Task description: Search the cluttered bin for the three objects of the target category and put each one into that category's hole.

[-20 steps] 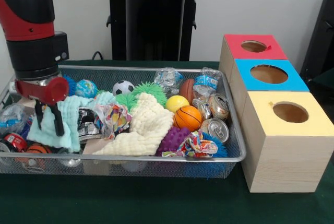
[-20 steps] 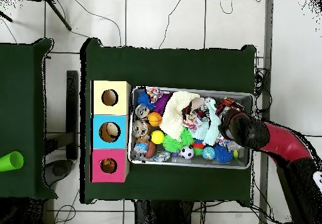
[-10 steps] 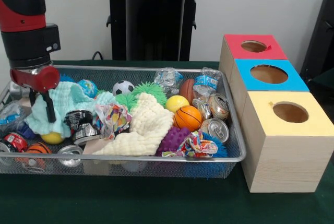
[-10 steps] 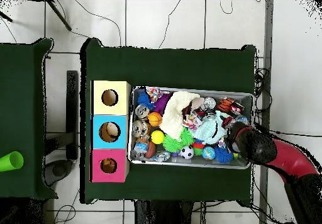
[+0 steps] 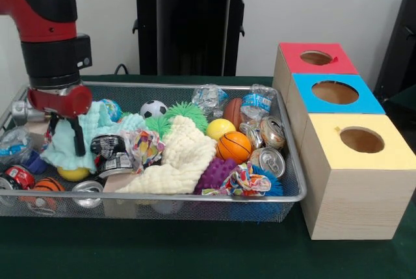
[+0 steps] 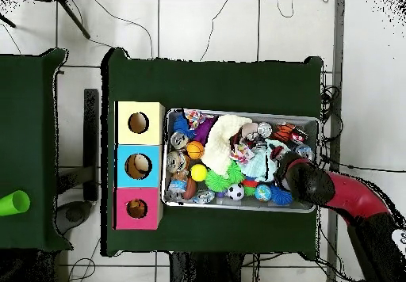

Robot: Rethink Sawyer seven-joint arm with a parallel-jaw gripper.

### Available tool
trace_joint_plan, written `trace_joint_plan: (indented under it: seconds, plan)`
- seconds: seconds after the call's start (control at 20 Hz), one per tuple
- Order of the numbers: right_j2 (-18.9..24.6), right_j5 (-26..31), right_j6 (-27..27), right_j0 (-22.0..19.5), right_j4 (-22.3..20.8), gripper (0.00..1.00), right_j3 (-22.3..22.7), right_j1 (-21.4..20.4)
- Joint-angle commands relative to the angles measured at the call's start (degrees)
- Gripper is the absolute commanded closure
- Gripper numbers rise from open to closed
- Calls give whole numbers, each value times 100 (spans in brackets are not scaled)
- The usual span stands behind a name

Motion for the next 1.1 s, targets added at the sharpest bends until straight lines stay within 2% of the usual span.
trace_joint_plan:
  seconds: [0.05,0.2,0.5,0.65,0.9,1.1]
  plan:
    - [-238,876,462,395,532,0,237,-456]
    - [-35,1472,32,80,865,0,112,-685]
    - [245,2365,-479,-409,1437,0,257,-1283]
    - [286,2736,-602,-497,1583,0,227,-1476]
    - [307,2621,-702,-661,1482,0,278,-1462]
    - [206,2182,-523,-596,1196,0,168,-1073]
